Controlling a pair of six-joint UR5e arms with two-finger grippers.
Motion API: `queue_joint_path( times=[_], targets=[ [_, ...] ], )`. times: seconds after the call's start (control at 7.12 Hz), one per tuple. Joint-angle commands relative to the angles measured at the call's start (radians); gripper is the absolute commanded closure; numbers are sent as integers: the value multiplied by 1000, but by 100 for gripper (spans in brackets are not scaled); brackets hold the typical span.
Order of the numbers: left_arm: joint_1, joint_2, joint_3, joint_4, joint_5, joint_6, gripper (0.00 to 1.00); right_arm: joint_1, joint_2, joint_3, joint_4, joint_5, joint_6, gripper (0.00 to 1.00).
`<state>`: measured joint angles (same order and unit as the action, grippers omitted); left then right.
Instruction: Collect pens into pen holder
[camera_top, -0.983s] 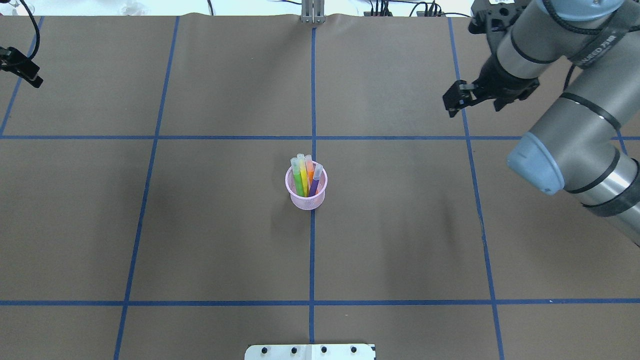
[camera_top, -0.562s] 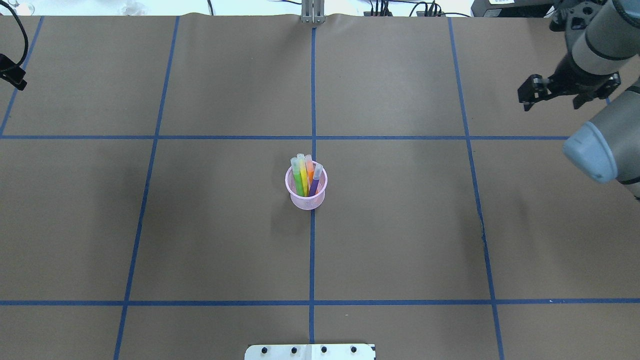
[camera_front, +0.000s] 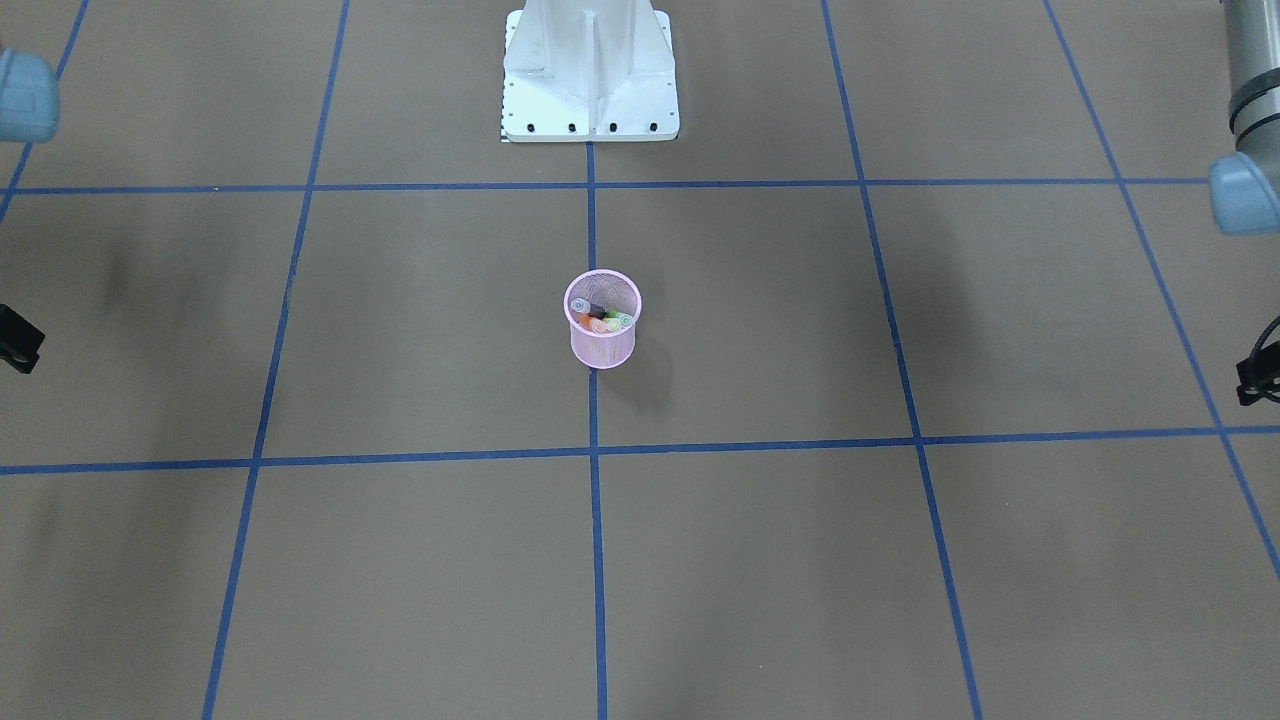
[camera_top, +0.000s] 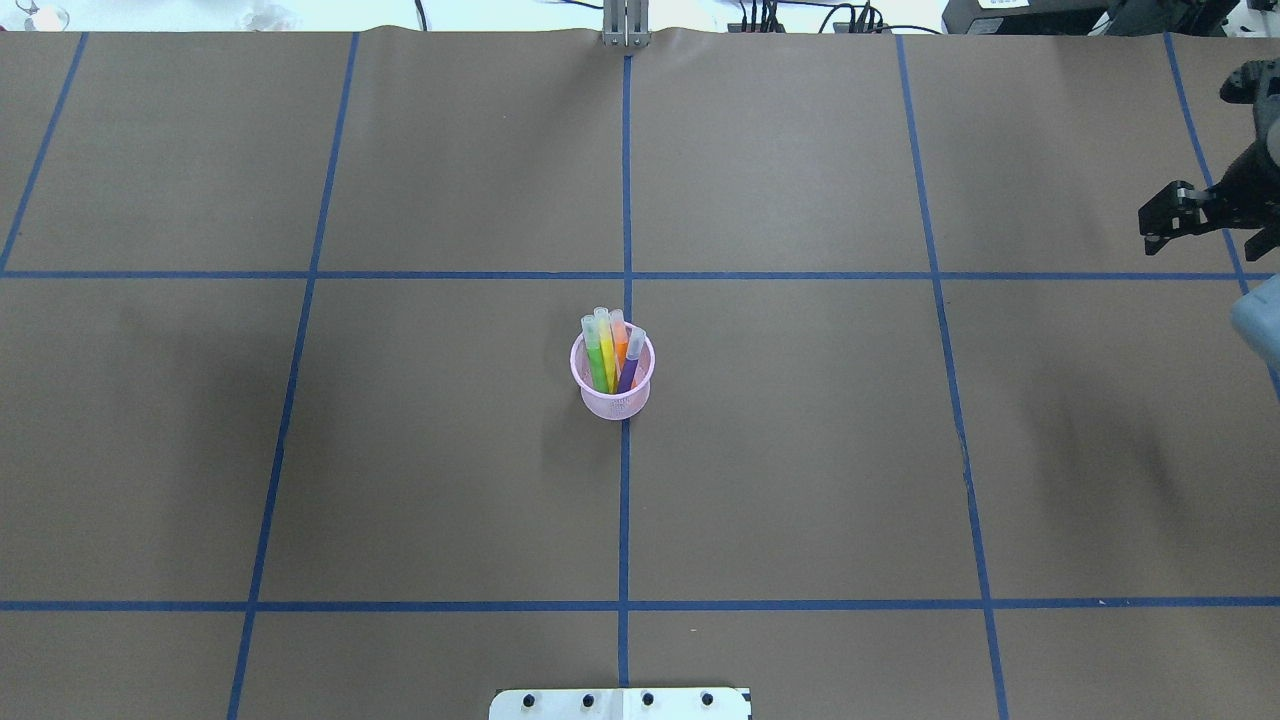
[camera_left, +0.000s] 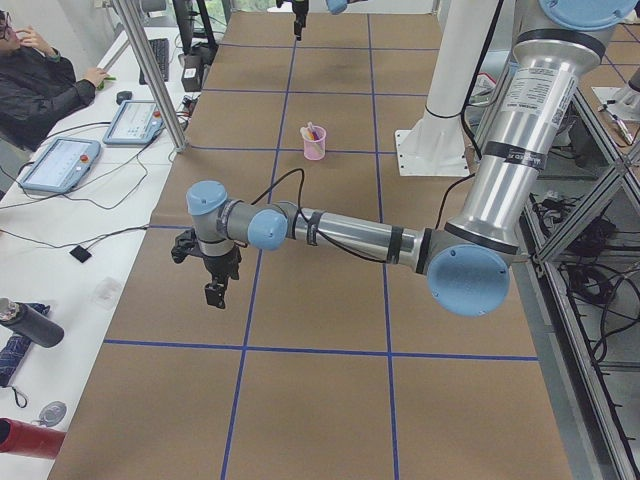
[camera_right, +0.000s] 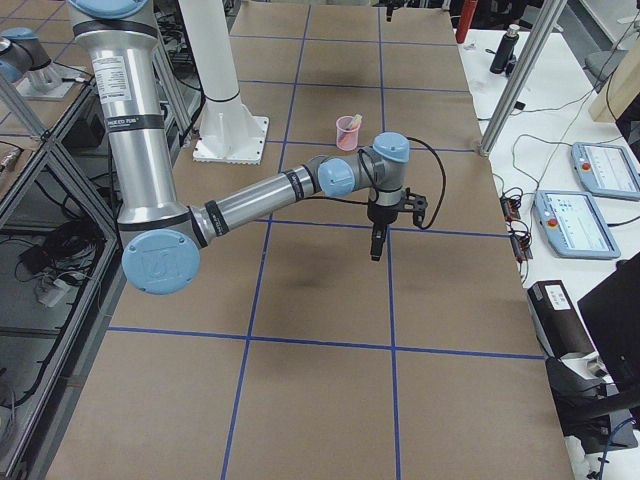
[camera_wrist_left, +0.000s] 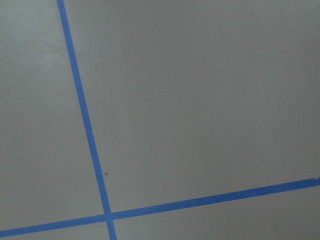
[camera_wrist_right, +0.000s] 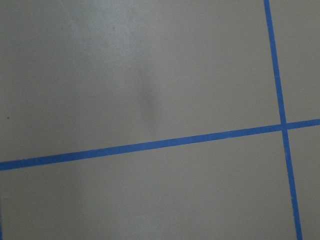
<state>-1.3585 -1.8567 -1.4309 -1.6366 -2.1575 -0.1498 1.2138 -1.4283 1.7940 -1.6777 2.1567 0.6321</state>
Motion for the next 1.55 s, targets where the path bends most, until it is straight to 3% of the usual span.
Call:
queue_joint_path(
  times=[0.0, 0.28, 0.42, 0.7, 1.12, 1.4],
  targets=[
    [-69, 13, 6, 26, -2, 51, 0, 207, -9, -172, 3, 205, -370, 1],
    [-131, 88, 7, 40, -10, 198, 0, 335, -32, -290, 3, 227, -648, 1],
    [-155, 123, 7, 37, -71, 202, 0, 370, -58, -298, 3, 259, -694, 1],
    [-160, 178, -5, 28, -160, 202, 0, 389, -112, -283, 6, 267, -704, 1],
    [-163, 332, -233, 53, -165, 181, 0, 391, -149, -252, 7, 264, -700, 1],
    [-188, 315, -260, 155, -166, 161, 0, 391, -140, -249, 9, 258, -698, 1]
  ],
)
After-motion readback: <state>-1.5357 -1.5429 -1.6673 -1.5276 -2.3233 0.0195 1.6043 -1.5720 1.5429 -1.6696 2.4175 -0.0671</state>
